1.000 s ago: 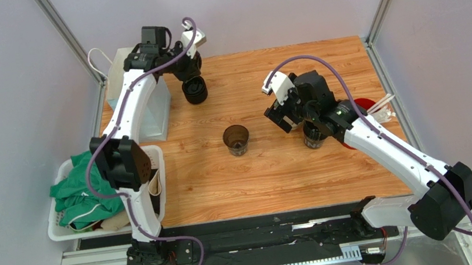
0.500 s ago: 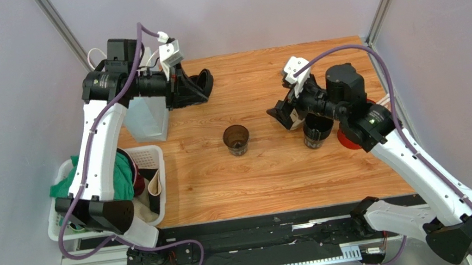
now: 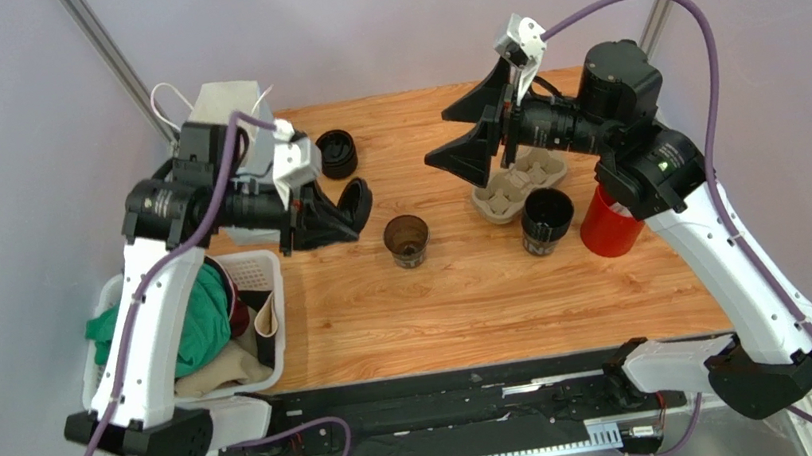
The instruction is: Pack the takeout coffee
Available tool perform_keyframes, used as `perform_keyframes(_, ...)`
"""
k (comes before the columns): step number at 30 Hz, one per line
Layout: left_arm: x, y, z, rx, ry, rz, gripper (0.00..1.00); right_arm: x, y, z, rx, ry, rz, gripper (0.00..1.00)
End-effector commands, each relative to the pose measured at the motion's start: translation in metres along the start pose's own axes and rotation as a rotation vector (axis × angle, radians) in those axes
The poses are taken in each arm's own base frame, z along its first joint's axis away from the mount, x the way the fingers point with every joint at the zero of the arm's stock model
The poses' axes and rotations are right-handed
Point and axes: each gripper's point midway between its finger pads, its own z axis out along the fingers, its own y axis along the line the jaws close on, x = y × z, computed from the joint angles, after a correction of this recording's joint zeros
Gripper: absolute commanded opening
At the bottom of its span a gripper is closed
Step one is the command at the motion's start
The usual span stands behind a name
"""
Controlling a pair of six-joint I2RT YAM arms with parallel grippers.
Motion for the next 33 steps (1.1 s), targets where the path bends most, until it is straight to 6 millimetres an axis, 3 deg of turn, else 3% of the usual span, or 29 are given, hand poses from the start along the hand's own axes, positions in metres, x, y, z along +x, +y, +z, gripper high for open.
perform_keyframes(1,0.02,0.01,-0.005,-0.226,0.092,0.074,0.22,-0.007,0.018,0.011,-0.091,0.019,0.279,0.86)
perform_keyframes(3,0.021,0.012,-0.006,-0.294,0.096,0.099,0.21,0.003,0.01,0.023,-0.081,0.025,0.322,0.86)
perform_keyframes(5,0.022,0.026,-0.011,-0.399,0.132,0.141,0.21,0.014,0.004,0.033,-0.078,0.038,0.396,0.85)
perform_keyframes(10,0.023,0.041,-0.016,-0.54,0.178,0.229,0.2,0.067,0.004,0.058,-0.13,0.118,0.625,0.83)
perform_keyframes(14,0.037,0.052,-0.012,-0.568,0.254,0.264,0.2,0.08,0.015,0.07,-0.197,0.137,0.672,0.83)
perform_keyframes(20,0.06,0.059,0.006,-0.555,0.334,0.283,0.18,0.081,0.039,0.08,-0.267,0.151,0.668,0.83)
perform_keyframes(33,0.064,0.048,0.023,-0.482,0.325,0.3,0.14,0.123,0.018,0.113,-0.202,0.225,0.72,0.78)
